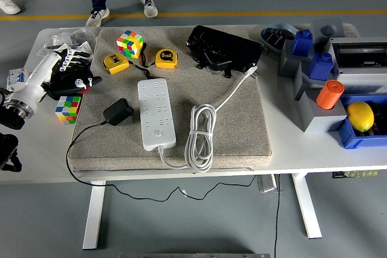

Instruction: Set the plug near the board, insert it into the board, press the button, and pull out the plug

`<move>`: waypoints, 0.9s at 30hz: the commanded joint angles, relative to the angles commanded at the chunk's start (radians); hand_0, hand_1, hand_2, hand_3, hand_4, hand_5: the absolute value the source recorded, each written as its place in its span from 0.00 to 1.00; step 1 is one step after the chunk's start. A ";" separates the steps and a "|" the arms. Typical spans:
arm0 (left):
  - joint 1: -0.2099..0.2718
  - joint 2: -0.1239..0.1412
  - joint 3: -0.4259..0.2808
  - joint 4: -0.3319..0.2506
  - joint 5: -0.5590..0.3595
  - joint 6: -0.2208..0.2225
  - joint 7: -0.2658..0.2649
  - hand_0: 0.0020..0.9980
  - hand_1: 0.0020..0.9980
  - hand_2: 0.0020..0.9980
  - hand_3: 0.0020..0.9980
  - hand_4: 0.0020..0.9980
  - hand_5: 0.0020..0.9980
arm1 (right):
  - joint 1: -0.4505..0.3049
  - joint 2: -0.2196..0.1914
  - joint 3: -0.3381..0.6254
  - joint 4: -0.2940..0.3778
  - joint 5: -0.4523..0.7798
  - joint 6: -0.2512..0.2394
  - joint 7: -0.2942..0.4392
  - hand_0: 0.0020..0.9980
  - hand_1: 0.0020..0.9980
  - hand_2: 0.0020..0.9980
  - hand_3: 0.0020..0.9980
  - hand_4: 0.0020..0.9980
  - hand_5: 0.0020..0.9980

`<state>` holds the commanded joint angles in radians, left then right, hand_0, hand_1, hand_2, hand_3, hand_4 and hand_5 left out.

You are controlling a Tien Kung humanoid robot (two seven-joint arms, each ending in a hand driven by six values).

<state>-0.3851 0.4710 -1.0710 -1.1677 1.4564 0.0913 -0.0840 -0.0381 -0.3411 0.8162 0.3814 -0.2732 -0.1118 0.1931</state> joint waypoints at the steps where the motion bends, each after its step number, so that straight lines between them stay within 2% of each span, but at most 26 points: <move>1: -0.001 0.000 0.002 0.001 0.001 0.000 0.000 0.76 0.78 0.82 0.80 1.00 0.43 | 0.000 0.000 0.000 0.000 0.000 0.000 0.000 0.72 0.72 0.74 0.66 1.00 0.65; 11: -0.045 -0.035 0.101 0.044 0.082 -0.011 0.051 0.75 0.78 0.83 0.81 1.00 0.42 | -0.002 -0.001 -0.004 0.000 0.002 0.003 0.002 0.72 0.72 0.74 0.66 1.00 0.65; 12: -0.050 -0.039 0.111 0.048 0.092 -0.013 0.059 0.75 0.78 0.82 0.81 1.00 0.45 | -0.001 -0.001 -0.004 0.001 0.001 0.003 0.002 0.72 0.72 0.74 0.66 1.00 0.65; 16: -0.060 -0.052 0.136 0.052 0.131 -0.015 0.079 0.75 0.78 0.82 0.81 1.00 0.45 | -0.001 0.000 -0.002 0.001 0.002 0.003 0.002 0.72 0.72 0.74 0.66 1.00 0.65; 21: -0.062 -0.065 0.163 0.063 0.196 0.012 0.072 0.75 0.77 0.79 0.81 1.00 0.45 | -0.002 0.000 -0.001 0.001 0.001 0.004 0.003 0.72 0.72 0.74 0.66 1.00 0.65; 27: -0.058 -0.074 0.187 0.085 0.212 0.041 0.063 0.75 0.75 0.76 0.79 1.00 0.44 | -0.004 0.000 -0.001 0.002 0.001 0.003 0.003 0.72 0.72 0.74 0.66 1.00 0.65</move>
<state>-0.4433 0.3974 -0.8844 -1.0822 1.6687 0.1325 -0.0212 -0.0420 -0.3412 0.8153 0.3832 -0.2726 -0.1086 0.1964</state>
